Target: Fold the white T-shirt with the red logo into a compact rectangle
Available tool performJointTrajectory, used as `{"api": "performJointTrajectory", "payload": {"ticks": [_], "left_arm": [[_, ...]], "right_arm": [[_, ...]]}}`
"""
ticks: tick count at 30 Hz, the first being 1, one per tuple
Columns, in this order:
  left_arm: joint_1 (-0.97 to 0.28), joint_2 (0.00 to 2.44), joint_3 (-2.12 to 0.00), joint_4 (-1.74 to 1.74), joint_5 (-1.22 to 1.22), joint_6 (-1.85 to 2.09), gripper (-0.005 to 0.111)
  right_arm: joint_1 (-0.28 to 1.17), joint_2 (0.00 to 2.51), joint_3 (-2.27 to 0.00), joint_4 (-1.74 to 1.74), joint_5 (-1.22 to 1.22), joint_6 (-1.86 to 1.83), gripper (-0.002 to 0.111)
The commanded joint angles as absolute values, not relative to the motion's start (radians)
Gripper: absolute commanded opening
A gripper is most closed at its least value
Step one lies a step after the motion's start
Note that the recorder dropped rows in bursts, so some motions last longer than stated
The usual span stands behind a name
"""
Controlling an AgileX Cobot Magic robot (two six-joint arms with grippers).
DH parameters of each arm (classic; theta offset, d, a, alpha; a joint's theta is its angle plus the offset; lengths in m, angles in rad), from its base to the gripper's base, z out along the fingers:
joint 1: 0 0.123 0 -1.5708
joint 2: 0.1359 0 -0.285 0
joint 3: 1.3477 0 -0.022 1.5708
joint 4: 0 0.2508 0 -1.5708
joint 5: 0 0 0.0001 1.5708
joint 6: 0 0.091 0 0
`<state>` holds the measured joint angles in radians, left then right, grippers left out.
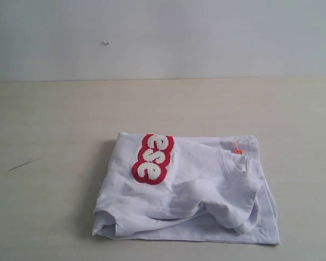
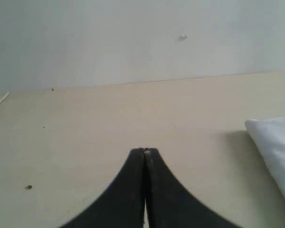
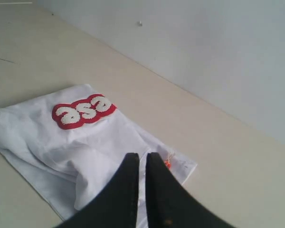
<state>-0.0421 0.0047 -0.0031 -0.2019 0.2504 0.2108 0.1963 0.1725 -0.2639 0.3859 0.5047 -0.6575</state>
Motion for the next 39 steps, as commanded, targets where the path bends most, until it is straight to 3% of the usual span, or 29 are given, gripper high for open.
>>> {"api": "performJointTrajectory", "payload": {"ticks": [1, 6, 39], "left_arm": [[-0.040, 0.000, 0.000, -0.117, 0.250, 0.046, 0.000], [-0.028, 0.000, 0.000, -0.012, 0.348, -0.129, 0.000], [-0.018, 0.000, 0.000, -0.026, 0.353, -0.038, 0.000]], "right_arm": [[0.198, 0.168, -0.257, 0.387, 0.497, -0.651, 0.007], [0.198, 0.168, -0.257, 0.387, 0.497, -0.651, 0.007], [0.198, 0.168, -0.257, 0.385, 0.497, -0.649, 0.007]]}}
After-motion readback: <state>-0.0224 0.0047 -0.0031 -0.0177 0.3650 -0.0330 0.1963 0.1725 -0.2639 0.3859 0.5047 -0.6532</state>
